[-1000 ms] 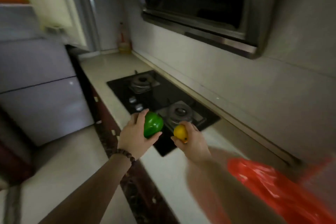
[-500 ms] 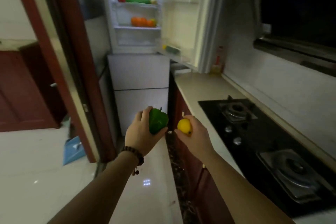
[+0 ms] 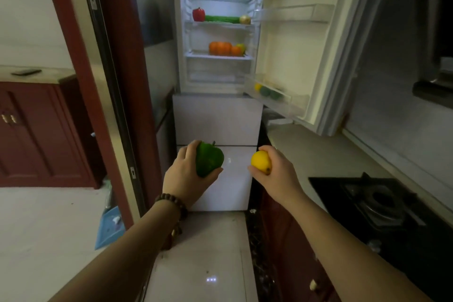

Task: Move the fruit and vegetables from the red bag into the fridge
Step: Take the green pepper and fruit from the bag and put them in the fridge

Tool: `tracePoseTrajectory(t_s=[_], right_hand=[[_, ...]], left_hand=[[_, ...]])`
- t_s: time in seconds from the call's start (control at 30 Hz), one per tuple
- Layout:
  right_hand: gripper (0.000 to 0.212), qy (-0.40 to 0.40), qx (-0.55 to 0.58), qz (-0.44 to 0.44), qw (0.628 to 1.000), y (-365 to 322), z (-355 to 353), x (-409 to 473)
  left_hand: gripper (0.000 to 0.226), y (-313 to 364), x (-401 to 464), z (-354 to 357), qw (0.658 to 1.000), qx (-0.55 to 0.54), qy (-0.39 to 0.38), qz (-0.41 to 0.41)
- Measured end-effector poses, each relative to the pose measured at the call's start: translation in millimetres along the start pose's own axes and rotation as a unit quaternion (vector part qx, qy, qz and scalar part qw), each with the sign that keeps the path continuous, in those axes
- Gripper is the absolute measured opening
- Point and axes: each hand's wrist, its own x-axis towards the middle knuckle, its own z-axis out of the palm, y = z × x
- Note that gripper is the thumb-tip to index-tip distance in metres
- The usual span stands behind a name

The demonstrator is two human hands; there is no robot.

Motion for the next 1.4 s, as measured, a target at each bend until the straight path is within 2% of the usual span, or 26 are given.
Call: tracePoseTrajectory(t_s=[0.3,0.6,0.77,0.87,0.93,1.03,1.13,1.3,1.4], right_hand=[[0.046,0.021,0.004,0.000,1.000,59.2,13.1,180.1],[0.053,0.043,-0.039,-0.023,0.998,95.2,21.2,300.0],[0.056,0.139,-0.109,-0.069,0.982,121.8,-4.8,354.6],[0.057,0.164,-0.181,-0.040,0.969,135.2,-28.7,389.7],[0.057,0.138,-0.239,0.029,0.961,145.3,-37.9,411.6],[0.057,0.053,-0.325,0.090,0.940,157.8,-41.6,437.9],[0.053,-0.006,-0.327,0.161,0.931,161.6,-37.5,453.8],[0.045,-0.092,-0.424,0.183,0.882,169.4,-27.4,464.9],[0.033,-0.110,-0.447,0.203,0.864,168.0,-23.9,462.3]], left_hand=[[0.079,-16.9,170.4,65.5,1.000,0.007,0.011,0.028],[0.079,-32.3,289.6,131.1,0.998,-0.025,-0.012,0.049],[0.078,-32.5,359.3,171.0,0.993,-0.082,-0.031,0.076],[0.078,-33.7,407.7,191.7,0.985,-0.119,-0.038,0.118],[0.078,-36.1,439.0,203.8,0.978,-0.144,-0.052,0.141],[0.079,-40.5,484.3,217.4,0.968,-0.167,-0.077,0.169],[0.081,-44.0,524.8,229.5,0.958,-0.193,-0.102,0.187],[0.084,-47.2,557.7,253.3,0.946,-0.224,-0.125,0.200],[0.084,-45.0,565.0,264.7,0.939,-0.236,-0.140,0.204]])
